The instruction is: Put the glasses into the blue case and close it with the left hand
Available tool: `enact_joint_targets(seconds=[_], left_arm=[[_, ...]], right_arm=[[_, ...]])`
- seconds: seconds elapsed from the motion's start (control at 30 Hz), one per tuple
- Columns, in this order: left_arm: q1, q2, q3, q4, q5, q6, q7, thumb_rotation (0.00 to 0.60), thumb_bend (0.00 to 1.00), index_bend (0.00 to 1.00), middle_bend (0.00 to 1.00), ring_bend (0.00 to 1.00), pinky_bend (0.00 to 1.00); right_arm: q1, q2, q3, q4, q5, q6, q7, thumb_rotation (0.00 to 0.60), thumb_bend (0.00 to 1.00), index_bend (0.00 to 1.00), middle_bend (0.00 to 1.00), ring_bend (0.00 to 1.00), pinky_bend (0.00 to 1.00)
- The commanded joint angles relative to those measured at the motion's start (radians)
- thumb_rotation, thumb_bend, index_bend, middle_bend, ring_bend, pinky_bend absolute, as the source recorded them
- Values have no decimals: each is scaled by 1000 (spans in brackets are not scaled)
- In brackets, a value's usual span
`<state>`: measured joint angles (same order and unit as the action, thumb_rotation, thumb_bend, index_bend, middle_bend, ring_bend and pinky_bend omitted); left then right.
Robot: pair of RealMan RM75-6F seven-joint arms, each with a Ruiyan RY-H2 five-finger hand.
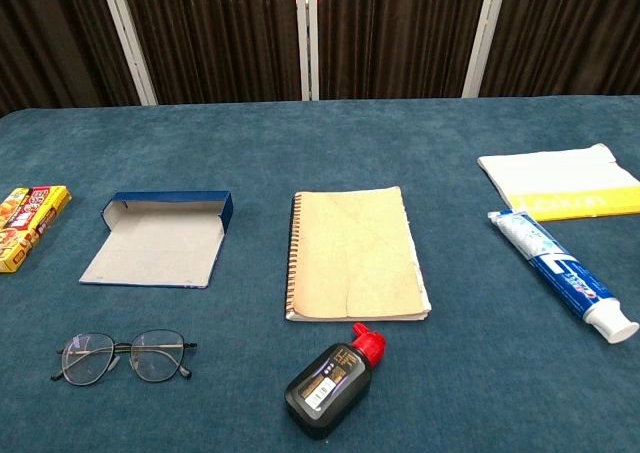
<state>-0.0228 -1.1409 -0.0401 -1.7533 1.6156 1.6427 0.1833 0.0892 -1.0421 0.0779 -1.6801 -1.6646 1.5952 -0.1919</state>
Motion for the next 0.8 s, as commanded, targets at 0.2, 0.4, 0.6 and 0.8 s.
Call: enact_joint_targets(seconds=[0.2, 0.4, 0.6, 0.8], left_arm=[[-10, -4, 8, -2, -4, -33, 18, 600, 0, 0, 0, 0, 0], [-54, -17, 30, -15, -14, -143, 10, 600, 0, 85, 0, 0, 0], [-150, -93, 34, -47, -68, -341, 89, 600, 118, 323, 0, 0, 0], [-197, -231, 14, -52, -195, -442, 233, 600, 315, 463, 0, 0, 0]], right_arm=[[-6, 8, 1, -8, -1, 10, 13, 600, 0, 0, 0, 0, 0], [-7, 17, 2, -13, 7, 8, 32, 600, 0, 0, 0, 0, 0], [-7, 25, -1, -16, 5, 7, 50, 600, 0, 0, 0, 0, 0], [-8, 30, -10, -25, -3, 1, 59, 600, 0, 0, 0, 0, 0]])
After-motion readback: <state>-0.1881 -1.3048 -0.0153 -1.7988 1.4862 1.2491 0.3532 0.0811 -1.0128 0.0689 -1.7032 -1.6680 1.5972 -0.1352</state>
